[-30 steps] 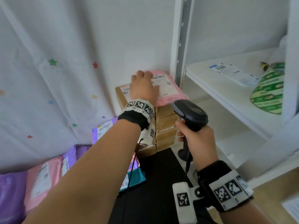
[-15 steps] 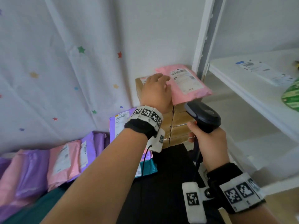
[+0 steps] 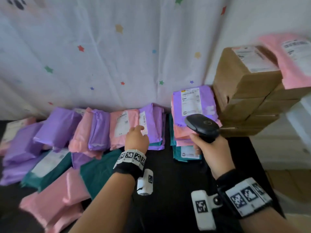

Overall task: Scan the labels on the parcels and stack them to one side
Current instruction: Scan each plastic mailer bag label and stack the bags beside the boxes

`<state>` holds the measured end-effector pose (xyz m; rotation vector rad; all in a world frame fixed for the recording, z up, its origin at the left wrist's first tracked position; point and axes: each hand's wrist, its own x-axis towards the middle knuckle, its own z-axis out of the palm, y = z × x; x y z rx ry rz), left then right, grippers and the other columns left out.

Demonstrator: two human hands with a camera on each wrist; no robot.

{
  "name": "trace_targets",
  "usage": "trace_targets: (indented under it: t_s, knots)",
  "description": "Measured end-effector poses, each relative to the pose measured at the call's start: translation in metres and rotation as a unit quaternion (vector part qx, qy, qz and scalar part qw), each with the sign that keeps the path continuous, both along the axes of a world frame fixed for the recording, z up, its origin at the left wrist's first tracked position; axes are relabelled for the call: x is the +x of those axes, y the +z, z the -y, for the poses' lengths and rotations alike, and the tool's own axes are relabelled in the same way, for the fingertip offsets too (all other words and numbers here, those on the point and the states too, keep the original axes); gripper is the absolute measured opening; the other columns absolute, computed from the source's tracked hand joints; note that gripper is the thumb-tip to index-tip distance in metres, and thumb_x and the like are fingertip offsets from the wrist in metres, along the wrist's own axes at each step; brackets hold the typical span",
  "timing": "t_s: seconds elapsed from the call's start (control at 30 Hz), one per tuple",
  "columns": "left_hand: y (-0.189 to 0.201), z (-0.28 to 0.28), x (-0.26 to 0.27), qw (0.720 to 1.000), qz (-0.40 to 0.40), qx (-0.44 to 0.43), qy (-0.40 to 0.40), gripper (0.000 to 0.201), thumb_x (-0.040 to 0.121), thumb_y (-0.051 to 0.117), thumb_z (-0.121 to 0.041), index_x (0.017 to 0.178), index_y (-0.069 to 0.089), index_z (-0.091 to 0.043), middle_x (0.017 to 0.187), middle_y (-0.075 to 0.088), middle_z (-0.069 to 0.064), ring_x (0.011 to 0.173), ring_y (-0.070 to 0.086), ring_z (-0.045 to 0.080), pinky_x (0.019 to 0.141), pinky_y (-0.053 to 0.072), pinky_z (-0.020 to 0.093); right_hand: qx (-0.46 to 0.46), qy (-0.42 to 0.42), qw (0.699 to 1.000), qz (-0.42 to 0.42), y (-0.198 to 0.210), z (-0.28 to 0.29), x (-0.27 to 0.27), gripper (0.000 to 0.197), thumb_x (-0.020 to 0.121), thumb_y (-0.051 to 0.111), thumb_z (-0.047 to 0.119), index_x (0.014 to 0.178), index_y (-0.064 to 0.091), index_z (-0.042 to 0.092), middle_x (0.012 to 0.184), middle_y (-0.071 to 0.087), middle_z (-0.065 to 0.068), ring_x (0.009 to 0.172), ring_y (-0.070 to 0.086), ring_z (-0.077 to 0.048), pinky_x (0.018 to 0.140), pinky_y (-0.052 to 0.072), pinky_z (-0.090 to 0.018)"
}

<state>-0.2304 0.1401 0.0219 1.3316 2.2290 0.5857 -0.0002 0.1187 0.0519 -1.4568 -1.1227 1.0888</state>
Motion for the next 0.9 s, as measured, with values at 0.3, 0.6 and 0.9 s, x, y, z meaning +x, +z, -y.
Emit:
trace_targets:
  t_s: [0.3, 0.6, 0.9]
  knots:
    - [-0.032, -0.027, -0.097, 0.973, -0.058, -0.209, 0.083, 0.056, 0.097, 0.044, -0.027, 0.141, 0.029, 0.005, 0.143, 0.037, 0.024, 0.131, 0.038, 0.038, 0.105, 0.034, 0.042, -0.050, 0.028, 0.998, -0.003, -0.022, -0.004, -0.080, 0.008, 0.081, 0.079, 0.011, 0.085, 0.072, 0.009, 0.058, 0.068, 0.005, 0.052, 0.060, -0.004, 0.049, 0.050, -0.019]
    - [-0.038, -0.044, -0.106, 0.978, 0.024, -0.188, 0.085, 0.110, 0.076, 0.072, -0.046, 0.151, 0.000, -0.011, 0.149, 0.030, 0.018, 0.135, 0.036, 0.035, 0.111, 0.033, 0.041, -0.072, 0.017, 0.997, 0.004, -0.025, -0.012, -0.099, 0.014, 0.081, 0.078, 0.011, 0.092, 0.072, 0.003, 0.057, 0.068, 0.007, 0.052, 0.061, -0.002, 0.050, 0.050, -0.017]
    - [-0.019, -0.039, -0.101, 0.954, 0.234, -0.021, 0.187, 0.060, 0.077, 0.074, -0.007, 0.128, 0.043, -0.003, 0.120, 0.060, 0.009, 0.090, 0.057, 0.021, 0.066, 0.043, 0.026, -0.074, 0.026, 0.997, -0.002, -0.018, -0.008, -0.094, 0.014, 0.082, 0.078, 0.013, 0.092, 0.072, 0.005, 0.061, 0.069, 0.006, 0.055, 0.063, -0.002, 0.052, 0.050, -0.016]
